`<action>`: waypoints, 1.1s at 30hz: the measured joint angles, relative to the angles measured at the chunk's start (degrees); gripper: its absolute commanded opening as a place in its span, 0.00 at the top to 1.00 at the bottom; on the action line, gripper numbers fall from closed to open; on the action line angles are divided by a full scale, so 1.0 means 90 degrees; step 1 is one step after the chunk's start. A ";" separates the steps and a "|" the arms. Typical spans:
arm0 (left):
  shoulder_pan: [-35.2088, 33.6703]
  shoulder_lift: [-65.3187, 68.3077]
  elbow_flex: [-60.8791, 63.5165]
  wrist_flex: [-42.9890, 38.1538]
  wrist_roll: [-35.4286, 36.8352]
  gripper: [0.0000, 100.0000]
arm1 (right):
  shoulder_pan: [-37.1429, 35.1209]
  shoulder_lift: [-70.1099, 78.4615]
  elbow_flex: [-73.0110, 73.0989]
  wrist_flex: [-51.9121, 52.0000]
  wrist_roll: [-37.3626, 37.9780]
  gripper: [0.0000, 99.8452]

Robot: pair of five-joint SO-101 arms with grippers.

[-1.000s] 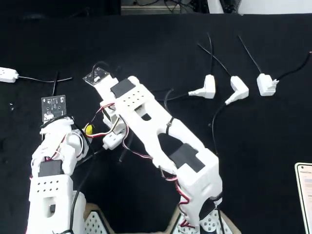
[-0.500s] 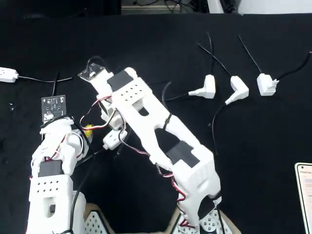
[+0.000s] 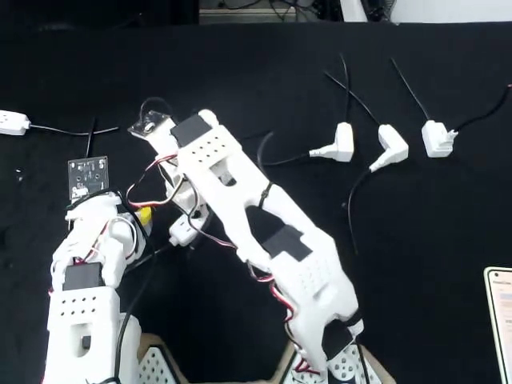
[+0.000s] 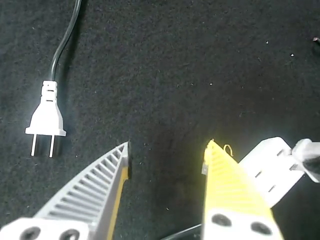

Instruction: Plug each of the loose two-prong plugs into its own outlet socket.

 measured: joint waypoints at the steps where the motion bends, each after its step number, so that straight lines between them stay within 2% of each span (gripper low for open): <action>1: 0.0000 0.0000 0.0000 0.0000 0.0000 0.76 | 0.0000 0.0010 -0.0049 0.0059 0.0000 0.99; 33: 0.0000 -0.0010 0.0000 0.0000 0.0000 0.76 | 0.0000 0.0156 -0.0244 0.0391 0.0000 0.99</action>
